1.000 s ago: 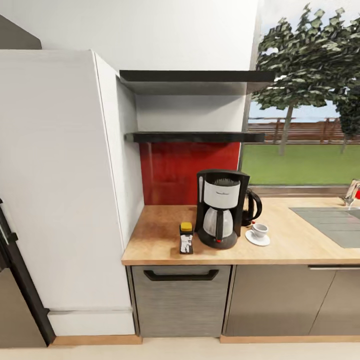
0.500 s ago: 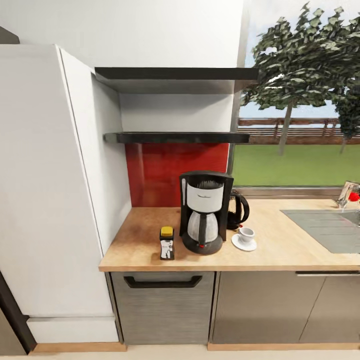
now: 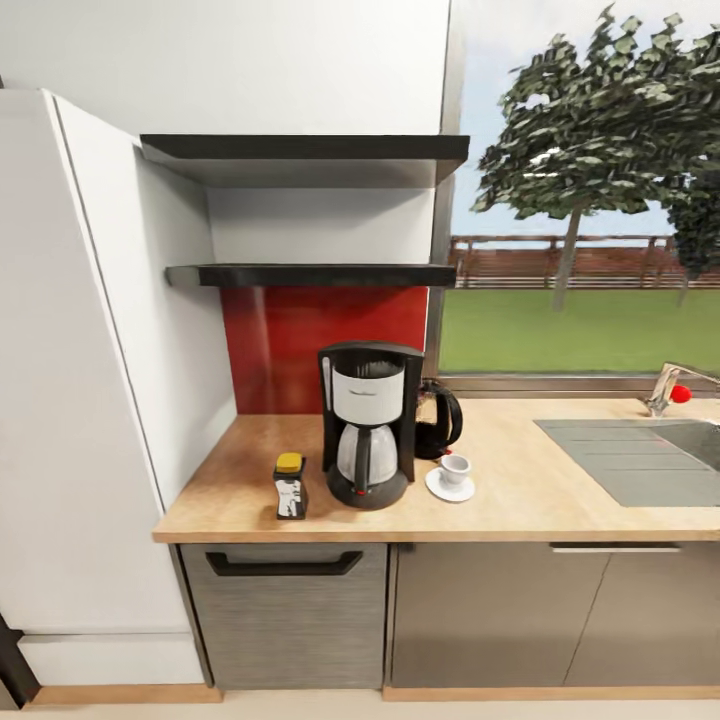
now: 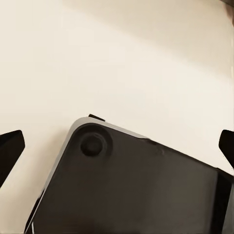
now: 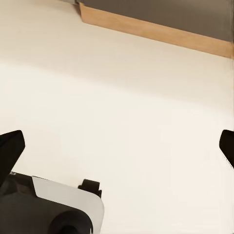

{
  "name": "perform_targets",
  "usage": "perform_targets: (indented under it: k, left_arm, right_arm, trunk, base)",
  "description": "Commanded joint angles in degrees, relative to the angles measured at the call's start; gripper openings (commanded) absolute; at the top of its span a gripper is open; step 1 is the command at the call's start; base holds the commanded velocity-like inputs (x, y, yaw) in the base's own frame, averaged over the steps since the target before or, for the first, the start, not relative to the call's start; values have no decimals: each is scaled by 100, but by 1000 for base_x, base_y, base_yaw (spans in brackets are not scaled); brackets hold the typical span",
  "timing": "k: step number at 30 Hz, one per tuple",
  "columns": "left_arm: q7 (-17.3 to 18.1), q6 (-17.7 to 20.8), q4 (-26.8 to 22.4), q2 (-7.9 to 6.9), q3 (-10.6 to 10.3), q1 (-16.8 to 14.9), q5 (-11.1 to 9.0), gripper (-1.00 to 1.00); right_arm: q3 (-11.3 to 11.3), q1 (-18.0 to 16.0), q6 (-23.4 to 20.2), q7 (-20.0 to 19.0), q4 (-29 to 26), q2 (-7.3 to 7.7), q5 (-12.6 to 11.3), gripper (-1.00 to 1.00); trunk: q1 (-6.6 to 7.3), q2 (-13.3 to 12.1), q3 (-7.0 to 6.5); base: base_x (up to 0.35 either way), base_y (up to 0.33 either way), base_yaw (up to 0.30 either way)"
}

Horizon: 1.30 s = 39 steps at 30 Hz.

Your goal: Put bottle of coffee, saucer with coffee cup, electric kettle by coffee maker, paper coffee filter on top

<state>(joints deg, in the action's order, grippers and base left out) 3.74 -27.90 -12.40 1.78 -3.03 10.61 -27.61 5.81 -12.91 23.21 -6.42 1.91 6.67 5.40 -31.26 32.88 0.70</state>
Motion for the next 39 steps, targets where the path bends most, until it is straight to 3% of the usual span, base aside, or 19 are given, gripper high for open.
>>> perform_targets:
  k: [1, 39]
  left_arm:
    - [17, -14, -6, -2, -31, 3, -60, 100]
    - [22, -14, 19, -2, -31, 3, -60, 100]
  right_arm:
    - [31, -10, 34, 4, 20, 0, 13, 100]
    - [34, -10, 8, 173, 20, -20, 13, 100]
  trunk:
    - [-2, 8, 7]
    - [-2, 8, 7]
  base:
    - [0, -320, 0]
    - [0, -323, 0]
